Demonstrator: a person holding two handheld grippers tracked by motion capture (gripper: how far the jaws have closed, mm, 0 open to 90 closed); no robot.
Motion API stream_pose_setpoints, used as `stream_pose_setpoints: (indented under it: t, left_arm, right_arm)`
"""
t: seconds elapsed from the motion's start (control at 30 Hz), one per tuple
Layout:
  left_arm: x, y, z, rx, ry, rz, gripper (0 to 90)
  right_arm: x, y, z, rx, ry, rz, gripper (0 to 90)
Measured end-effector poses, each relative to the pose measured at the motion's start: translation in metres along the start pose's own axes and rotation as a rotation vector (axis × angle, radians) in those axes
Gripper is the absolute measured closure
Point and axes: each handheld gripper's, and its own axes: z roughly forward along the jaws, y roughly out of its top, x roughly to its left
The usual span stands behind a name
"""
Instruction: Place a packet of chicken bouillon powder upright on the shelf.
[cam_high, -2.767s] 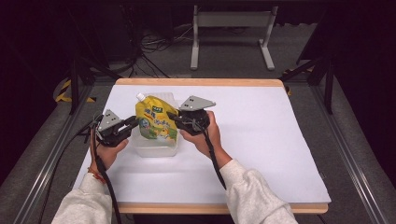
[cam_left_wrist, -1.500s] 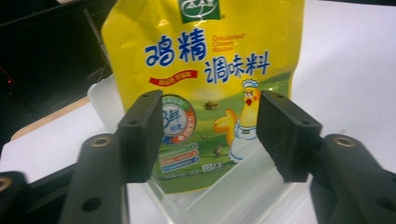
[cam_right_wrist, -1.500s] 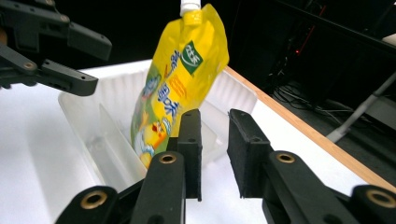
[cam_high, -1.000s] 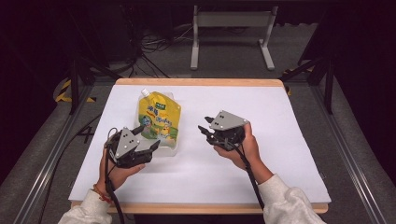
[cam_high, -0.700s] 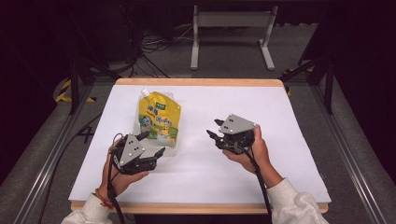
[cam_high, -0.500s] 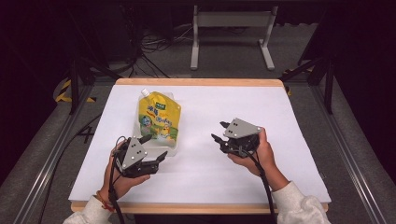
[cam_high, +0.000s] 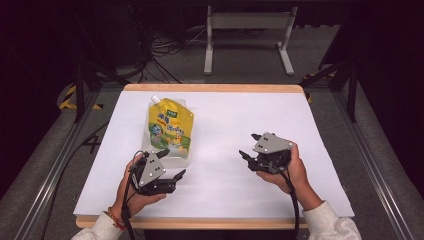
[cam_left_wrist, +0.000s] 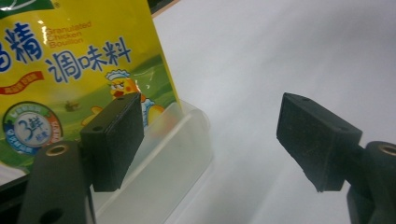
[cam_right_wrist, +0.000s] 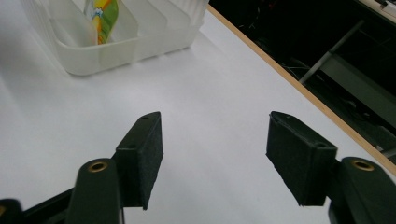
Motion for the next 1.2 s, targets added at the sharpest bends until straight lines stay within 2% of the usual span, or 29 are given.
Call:
stream_pose_setpoints:
  t: [0.27,0.4,0.5,0.6,0.73,0.87,1.03,1.2]
  left_arm:
    - [-0.011,-0.003,0.005,0.037,-0.038,0.024,22.3]
    - [-0.015,-0.006,0.008,0.056,-0.043,0.042,21.8]
    - [-0.017,-0.009,0.010,0.074,-0.036,0.043,21.0]
    - [-0.019,-0.012,0.012,0.092,-0.048,0.040,20.2]
    - [-0.021,-0.016,0.016,0.111,-0.048,0.056,19.8]
    - [-0.022,-0.019,0.020,0.128,-0.048,0.066,19.4]
    - [-0.022,-0.020,0.021,0.133,-0.060,0.072,18.8]
    - [-0.022,-0.022,0.023,0.140,-0.065,0.058,18.1]
  right_arm:
    - [-0.007,-0.022,-0.004,0.023,-0.043,0.012,25.4]
    - [-0.013,-0.032,-0.007,0.032,-0.052,0.038,23.8]
    - [-0.016,-0.039,-0.010,0.034,-0.061,0.049,22.3]
    - [-0.019,-0.048,-0.014,0.042,-0.072,0.054,21.3]
    - [-0.025,-0.064,-0.022,0.040,-0.079,0.073,19.5]
    - [-0.031,-0.078,-0.031,0.043,-0.106,0.088,18.6]
    - [-0.037,-0.091,-0.040,0.050,-0.131,0.089,17.7]
    - [-0.039,-0.111,-0.049,0.073,-0.156,0.098,16.6]
